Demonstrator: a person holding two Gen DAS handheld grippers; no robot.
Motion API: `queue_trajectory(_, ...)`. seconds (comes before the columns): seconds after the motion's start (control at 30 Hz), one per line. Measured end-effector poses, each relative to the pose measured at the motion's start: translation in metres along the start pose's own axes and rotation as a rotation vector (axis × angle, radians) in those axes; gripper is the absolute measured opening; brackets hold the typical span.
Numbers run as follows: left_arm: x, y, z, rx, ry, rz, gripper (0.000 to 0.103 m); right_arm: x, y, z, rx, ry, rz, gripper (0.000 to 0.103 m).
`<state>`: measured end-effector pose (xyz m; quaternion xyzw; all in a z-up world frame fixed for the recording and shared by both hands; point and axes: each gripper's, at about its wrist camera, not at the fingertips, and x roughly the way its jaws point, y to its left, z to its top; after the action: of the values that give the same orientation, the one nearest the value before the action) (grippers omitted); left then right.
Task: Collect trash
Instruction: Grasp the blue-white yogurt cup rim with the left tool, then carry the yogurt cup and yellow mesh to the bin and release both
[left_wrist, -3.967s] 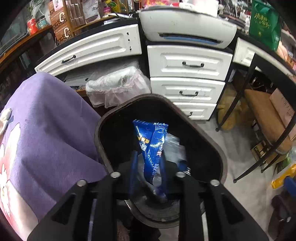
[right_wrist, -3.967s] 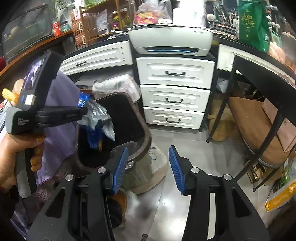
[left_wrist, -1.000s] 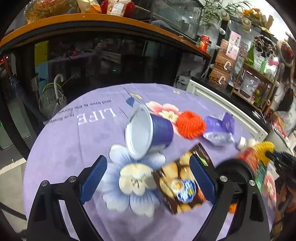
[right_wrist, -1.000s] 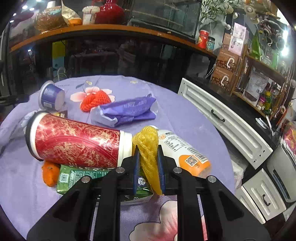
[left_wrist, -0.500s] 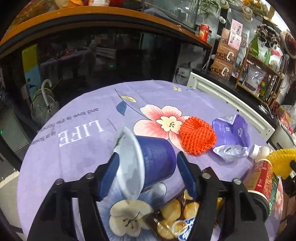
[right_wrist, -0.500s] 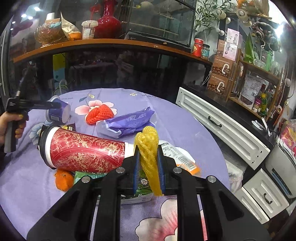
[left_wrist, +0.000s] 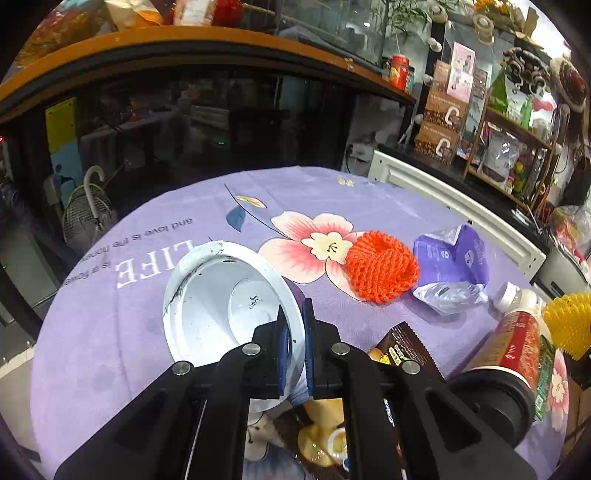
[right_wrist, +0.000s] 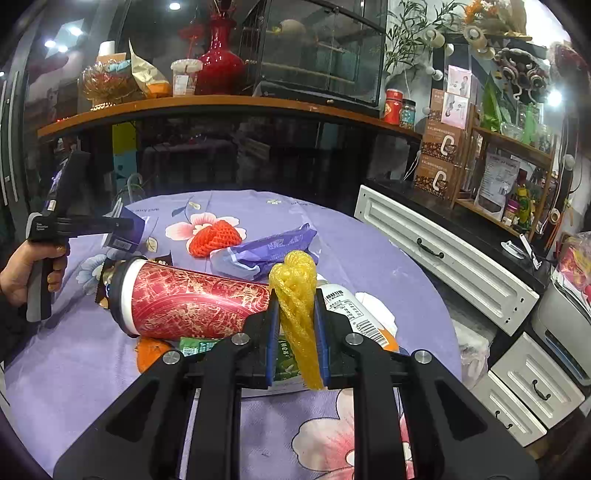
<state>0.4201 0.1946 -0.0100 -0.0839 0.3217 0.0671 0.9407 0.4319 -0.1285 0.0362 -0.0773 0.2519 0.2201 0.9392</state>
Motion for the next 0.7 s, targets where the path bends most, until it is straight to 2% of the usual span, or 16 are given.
queue_trajectory(0.13, -0.026, -0.001, 0.0, 0.015, -0.059, 0.026, 0.008, -0.011, 0.0, -0.003, 0.015, -0.022, -0.021, 0.018)
queue_trajectory(0.33, -0.07, -0.007, -0.008, 0.015, -0.128, 0.024, 0.008, -0.03, -0.008, -0.01, 0.08, -0.038, -0.025, 0.018)
queue_trajectory(0.47, -0.103, -0.024, -0.024, 0.031, -0.164, -0.025, 0.008, -0.05, -0.012, -0.023, 0.126, -0.035, -0.009, 0.018)
queue_trajectory(0.7, -0.144, -0.087, -0.048, 0.132, -0.178, -0.159, 0.008, -0.097, -0.019, -0.054, 0.147, -0.034, -0.008, 0.018)
